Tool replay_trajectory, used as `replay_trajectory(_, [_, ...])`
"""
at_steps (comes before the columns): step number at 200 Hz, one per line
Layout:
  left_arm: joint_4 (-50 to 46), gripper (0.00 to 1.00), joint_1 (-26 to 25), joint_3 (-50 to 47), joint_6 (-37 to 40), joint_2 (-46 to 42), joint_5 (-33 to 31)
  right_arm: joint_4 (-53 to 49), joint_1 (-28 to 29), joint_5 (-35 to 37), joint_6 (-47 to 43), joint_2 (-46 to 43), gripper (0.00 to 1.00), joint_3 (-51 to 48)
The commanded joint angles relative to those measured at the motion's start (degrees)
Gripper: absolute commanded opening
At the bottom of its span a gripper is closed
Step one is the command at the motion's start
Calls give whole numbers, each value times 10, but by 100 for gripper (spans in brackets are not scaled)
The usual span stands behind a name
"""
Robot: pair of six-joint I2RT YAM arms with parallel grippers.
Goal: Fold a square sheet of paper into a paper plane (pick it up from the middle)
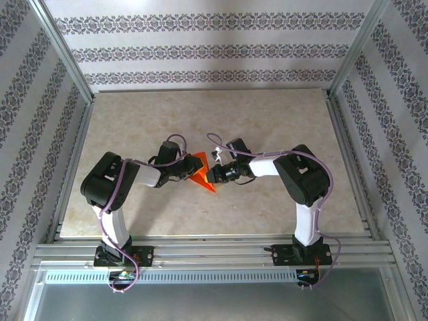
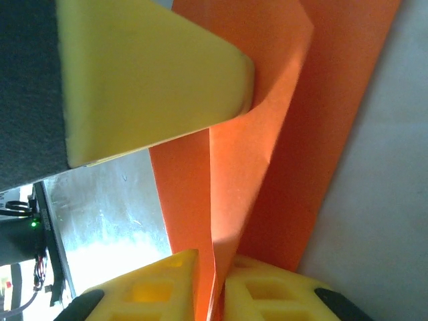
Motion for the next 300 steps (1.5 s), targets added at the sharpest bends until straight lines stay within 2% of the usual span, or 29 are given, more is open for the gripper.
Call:
replay_trajectory(1, [-9, 17, -10, 14, 18, 11, 13, -50, -2, 80, 3, 44, 21, -17])
replay_trajectory(31, [-12, 17, -11, 15, 20, 12, 13, -50, -5, 81, 8, 44, 20, -18])
replay_trajectory(67, [-13, 17, -10, 15, 21, 8, 11, -53, -7, 80, 9, 46, 10, -19])
replay_trajectory(142, [0, 18, 0, -38, 21, -65, -7, -40, -14, 80, 6, 44, 9, -32])
replay_trajectory(225, [65, 18, -1, -46, -10, -11, 14, -27, -17, 80, 5, 44, 7, -38])
replay_trajectory(300, [28, 17, -1, -31, 1, 7, 3, -30, -17, 82, 3, 46, 7, -35])
